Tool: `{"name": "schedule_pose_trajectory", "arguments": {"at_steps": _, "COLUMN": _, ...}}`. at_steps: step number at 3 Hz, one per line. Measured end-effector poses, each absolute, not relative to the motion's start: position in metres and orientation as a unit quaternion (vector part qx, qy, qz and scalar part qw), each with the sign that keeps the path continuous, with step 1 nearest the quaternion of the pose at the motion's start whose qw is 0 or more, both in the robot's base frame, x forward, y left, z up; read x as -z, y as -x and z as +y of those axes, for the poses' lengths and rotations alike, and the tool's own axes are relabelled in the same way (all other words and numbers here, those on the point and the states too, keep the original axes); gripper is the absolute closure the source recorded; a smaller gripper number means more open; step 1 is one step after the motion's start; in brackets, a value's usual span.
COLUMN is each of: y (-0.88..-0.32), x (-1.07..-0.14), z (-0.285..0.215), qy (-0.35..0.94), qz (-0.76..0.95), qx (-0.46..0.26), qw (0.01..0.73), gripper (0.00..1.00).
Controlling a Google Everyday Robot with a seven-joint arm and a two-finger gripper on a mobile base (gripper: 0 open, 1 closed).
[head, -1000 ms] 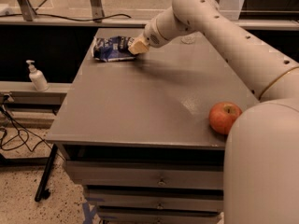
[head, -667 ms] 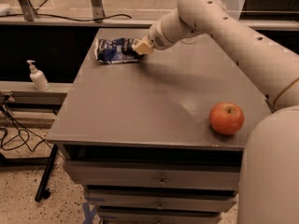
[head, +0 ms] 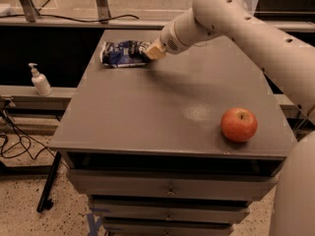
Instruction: Move blue chip bag near apple
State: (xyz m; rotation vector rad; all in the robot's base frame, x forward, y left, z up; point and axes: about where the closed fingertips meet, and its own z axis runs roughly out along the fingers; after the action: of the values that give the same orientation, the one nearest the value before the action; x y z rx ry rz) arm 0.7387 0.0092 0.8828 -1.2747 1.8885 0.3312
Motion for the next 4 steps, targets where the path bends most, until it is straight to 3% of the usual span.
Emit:
{"name": "schedule_pose_trajectory", "arguments": {"at_steps": 1, "y": -0.728, "x": -0.891, "z": -0.026, "qy": 0.495, "qz": 0.761, "qx": -0.107, "qw": 0.406, "gripper": 1.0}}
{"name": "schedule_pose_trajectory", "arguments": {"at_steps": 2, "y": -0.722, "x": -0.892, "z": -0.037, "qy": 0.492, "qz": 0.766, "qx": -0.103, "qw": 0.401, "gripper": 0.83}}
{"name": "schedule_pose_trajectory", "arguments": {"at_steps": 4, "y": -0.732, "x": -0.891, "z": -0.022, "qy": 0.497, "qz": 0.761, "qx": -0.113, "qw": 0.402, "gripper": 0.36}}
